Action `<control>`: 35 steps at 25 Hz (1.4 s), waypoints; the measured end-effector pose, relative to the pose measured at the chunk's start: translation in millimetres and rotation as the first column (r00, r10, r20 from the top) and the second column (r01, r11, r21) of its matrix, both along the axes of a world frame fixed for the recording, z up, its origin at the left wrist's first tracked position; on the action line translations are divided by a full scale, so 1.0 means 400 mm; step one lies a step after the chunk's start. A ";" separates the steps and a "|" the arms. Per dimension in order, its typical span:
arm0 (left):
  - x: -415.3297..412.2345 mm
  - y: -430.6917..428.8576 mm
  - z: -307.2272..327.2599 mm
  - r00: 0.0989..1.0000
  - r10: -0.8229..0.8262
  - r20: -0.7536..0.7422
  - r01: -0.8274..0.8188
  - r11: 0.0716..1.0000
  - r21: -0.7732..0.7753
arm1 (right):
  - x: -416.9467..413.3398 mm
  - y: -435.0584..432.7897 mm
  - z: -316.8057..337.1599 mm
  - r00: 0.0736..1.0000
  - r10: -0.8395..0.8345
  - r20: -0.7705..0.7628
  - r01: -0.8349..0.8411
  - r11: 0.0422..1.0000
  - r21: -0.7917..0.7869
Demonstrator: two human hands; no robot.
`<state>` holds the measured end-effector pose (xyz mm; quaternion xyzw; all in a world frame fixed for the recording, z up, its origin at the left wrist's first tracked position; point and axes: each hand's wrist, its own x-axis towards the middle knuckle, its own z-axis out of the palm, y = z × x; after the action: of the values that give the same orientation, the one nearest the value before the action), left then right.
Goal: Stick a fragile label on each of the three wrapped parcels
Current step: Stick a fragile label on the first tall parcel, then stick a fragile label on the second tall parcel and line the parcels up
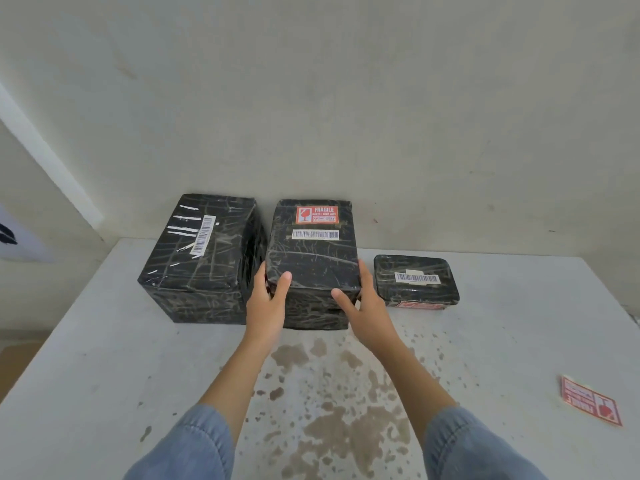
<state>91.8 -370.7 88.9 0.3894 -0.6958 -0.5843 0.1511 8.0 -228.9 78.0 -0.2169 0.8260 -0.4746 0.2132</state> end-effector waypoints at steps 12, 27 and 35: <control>-0.055 0.346 -0.077 0.958 -0.277 0.076 0.223 0.549 -0.806 | -0.053 0.339 -0.085 0.970 -0.167 -0.179 0.209 0.945 0.251; -0.310 1.064 -0.260 0.806 -0.518 0.287 0.562 0.822 -0.094 | -0.202 1.040 -0.259 0.789 -0.534 -0.304 0.615 0.696 0.371; -0.399 1.128 -0.257 0.915 -0.207 0.345 0.206 0.978 0.042 | -0.251 1.037 -0.265 0.836 -0.493 -0.241 0.546 0.792 0.273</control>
<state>-67.8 80.4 -13.9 0.4113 -0.7473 -0.5205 -0.0377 -92.2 186.1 -28.0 0.0212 0.9351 -0.3511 0.0418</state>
